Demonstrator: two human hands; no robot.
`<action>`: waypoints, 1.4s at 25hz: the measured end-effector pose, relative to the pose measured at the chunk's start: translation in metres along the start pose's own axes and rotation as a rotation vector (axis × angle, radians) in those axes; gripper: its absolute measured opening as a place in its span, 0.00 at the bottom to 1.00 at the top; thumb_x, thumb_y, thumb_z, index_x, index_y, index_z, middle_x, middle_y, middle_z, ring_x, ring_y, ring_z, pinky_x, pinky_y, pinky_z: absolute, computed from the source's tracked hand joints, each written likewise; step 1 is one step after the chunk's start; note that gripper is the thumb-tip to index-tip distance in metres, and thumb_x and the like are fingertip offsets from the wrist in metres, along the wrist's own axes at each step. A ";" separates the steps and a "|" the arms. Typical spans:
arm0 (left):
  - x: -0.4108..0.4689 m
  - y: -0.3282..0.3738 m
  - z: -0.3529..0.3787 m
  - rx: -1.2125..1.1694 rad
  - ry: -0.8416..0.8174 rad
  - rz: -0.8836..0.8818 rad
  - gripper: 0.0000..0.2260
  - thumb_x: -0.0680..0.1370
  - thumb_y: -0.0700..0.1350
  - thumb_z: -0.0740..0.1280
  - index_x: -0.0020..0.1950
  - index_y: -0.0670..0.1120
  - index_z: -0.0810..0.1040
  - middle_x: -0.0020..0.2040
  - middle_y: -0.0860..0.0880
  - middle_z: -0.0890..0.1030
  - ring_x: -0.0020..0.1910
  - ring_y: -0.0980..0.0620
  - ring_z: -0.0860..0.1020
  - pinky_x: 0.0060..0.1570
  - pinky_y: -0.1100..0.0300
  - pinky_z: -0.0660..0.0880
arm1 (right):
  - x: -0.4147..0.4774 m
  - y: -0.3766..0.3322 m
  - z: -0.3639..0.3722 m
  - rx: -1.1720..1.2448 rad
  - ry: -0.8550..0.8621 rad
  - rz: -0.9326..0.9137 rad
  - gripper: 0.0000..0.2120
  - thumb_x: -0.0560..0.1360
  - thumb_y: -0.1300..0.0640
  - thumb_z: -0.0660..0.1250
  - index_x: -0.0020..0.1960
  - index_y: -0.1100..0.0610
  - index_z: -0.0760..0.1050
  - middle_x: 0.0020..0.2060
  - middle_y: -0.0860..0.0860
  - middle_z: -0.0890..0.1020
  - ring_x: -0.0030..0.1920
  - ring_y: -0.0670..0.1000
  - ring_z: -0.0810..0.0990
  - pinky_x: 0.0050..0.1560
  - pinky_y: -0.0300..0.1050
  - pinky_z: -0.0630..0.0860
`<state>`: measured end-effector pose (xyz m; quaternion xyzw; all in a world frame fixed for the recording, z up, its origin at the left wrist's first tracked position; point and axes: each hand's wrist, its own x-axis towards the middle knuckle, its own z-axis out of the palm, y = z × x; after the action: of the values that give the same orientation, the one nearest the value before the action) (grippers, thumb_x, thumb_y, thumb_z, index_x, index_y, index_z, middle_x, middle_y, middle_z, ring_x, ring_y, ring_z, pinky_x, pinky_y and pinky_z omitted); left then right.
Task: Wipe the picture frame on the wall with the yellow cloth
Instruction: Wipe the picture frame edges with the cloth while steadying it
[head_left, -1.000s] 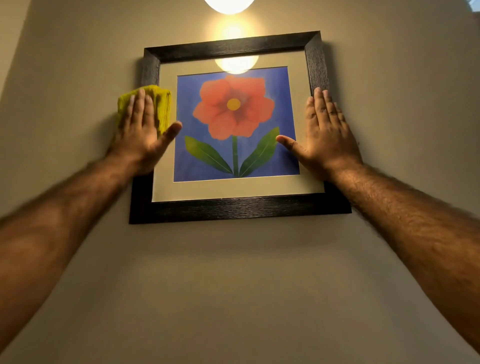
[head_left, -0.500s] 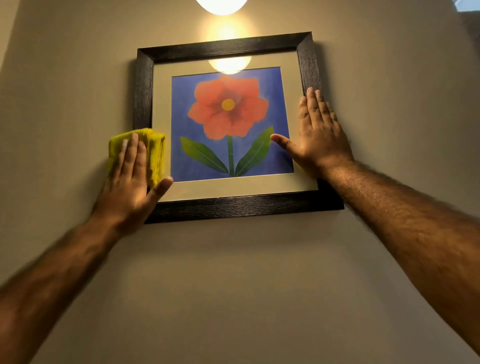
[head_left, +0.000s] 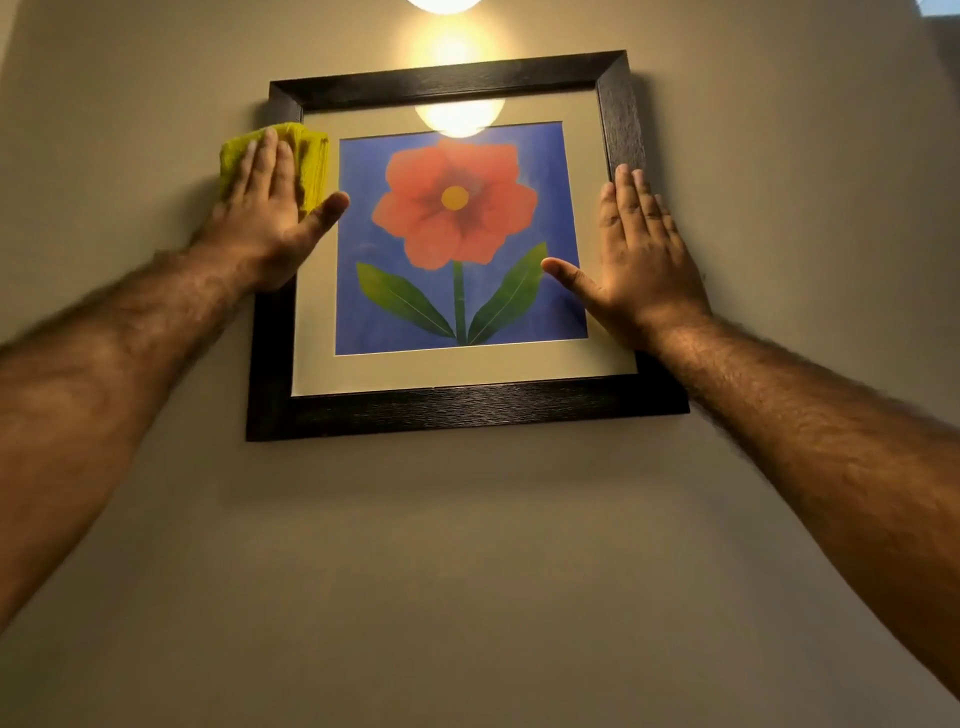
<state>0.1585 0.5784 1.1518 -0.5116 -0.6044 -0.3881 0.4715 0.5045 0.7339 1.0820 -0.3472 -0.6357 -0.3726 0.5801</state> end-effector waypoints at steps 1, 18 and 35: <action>0.008 0.000 -0.004 -0.001 -0.011 -0.002 0.54 0.67 0.81 0.37 0.82 0.45 0.39 0.84 0.47 0.40 0.83 0.47 0.40 0.81 0.46 0.42 | 0.000 0.000 0.001 0.002 0.001 -0.001 0.53 0.75 0.24 0.47 0.83 0.63 0.46 0.84 0.60 0.47 0.84 0.57 0.45 0.84 0.53 0.46; -0.170 -0.004 0.046 0.008 0.024 0.067 0.47 0.73 0.76 0.39 0.82 0.45 0.41 0.84 0.47 0.40 0.82 0.50 0.38 0.81 0.49 0.42 | 0.000 0.004 0.005 0.024 0.027 -0.019 0.54 0.75 0.23 0.47 0.83 0.64 0.47 0.84 0.61 0.48 0.84 0.58 0.47 0.83 0.56 0.47; -0.033 -0.017 -0.042 -0.283 0.187 -0.090 0.12 0.75 0.43 0.74 0.59 0.48 0.85 0.62 0.46 0.84 0.61 0.48 0.82 0.63 0.57 0.76 | -0.001 0.003 0.007 0.016 0.046 -0.024 0.53 0.75 0.23 0.47 0.83 0.64 0.48 0.84 0.61 0.48 0.84 0.58 0.47 0.83 0.55 0.47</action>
<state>0.1501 0.5275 1.1307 -0.5070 -0.5196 -0.5357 0.4313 0.5044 0.7413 1.0814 -0.3261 -0.6294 -0.3823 0.5927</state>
